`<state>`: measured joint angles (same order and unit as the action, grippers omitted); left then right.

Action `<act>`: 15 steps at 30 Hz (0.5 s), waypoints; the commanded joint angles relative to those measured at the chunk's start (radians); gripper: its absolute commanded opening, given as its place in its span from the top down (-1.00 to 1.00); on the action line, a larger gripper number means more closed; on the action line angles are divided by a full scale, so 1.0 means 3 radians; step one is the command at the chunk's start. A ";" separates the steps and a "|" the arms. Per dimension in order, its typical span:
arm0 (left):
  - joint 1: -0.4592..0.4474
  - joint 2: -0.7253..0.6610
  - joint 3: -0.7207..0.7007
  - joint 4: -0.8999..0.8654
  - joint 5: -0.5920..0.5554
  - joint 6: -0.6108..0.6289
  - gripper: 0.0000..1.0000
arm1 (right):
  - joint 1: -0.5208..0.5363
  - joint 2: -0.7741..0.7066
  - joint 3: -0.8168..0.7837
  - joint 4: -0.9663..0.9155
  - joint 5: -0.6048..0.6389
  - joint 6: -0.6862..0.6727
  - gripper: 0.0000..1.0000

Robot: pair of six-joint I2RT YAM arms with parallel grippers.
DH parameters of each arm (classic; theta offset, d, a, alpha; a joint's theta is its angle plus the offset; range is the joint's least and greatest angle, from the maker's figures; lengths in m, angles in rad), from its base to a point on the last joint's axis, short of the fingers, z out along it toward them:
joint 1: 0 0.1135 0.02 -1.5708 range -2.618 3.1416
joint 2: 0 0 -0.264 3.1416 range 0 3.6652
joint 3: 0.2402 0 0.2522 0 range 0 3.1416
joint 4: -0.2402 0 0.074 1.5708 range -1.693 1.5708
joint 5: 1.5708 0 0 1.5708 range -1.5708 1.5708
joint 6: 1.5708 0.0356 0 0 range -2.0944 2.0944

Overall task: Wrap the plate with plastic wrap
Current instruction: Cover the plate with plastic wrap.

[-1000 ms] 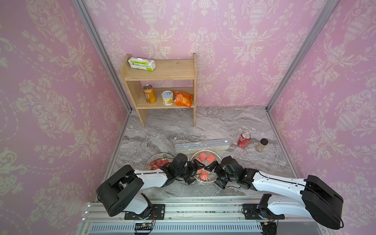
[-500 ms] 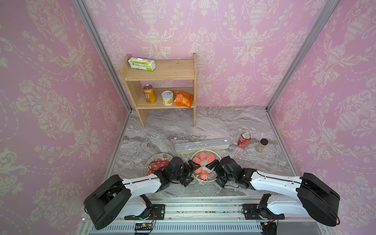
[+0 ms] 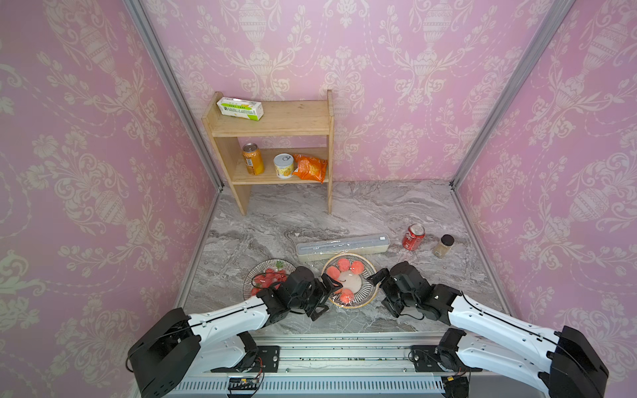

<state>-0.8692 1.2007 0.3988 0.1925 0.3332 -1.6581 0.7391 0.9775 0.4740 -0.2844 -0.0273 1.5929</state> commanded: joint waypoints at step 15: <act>-0.0181 0.0681 0.0164 0.0986 -0.0137 -0.0222 -0.98 | -0.0222 -0.0071 0.0132 -0.0225 -0.0097 -0.0380 -1.00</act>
<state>-0.9199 1.3991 0.4362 0.4393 0.3260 -1.7046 0.6804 0.9581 0.4828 -0.3298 -0.0483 1.5131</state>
